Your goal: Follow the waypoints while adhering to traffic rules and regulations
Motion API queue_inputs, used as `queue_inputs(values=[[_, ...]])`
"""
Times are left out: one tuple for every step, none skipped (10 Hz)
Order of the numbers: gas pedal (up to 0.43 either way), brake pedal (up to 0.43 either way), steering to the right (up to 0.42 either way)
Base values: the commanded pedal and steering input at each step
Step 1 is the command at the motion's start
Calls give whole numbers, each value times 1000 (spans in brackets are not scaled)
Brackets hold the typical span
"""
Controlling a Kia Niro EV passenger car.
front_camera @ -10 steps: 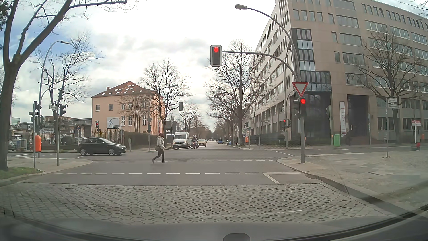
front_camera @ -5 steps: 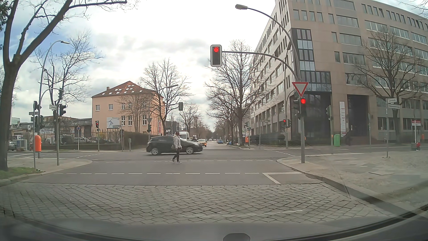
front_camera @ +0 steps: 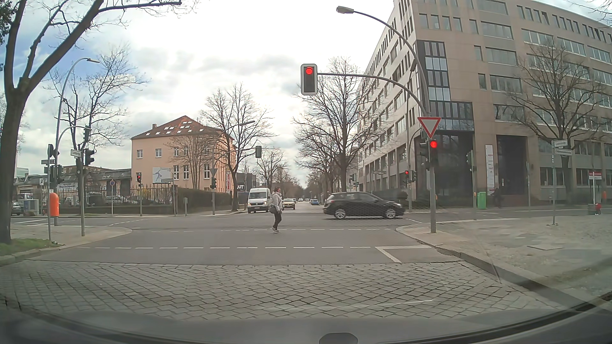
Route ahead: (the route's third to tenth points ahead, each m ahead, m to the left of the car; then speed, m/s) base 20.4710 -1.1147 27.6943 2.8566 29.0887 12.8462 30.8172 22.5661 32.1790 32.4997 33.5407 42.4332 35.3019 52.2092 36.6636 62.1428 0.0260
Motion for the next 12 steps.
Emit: queue_inputs(values=[[0,323,-26],[0,323,-26],[0,323,-26],[0,329,-26],[0,329,-26],[0,329,-26],[0,329,-26],[0,329,-26],[0,329,-26],[0,335,-26],[0,335,-26],[0,335,-26]])
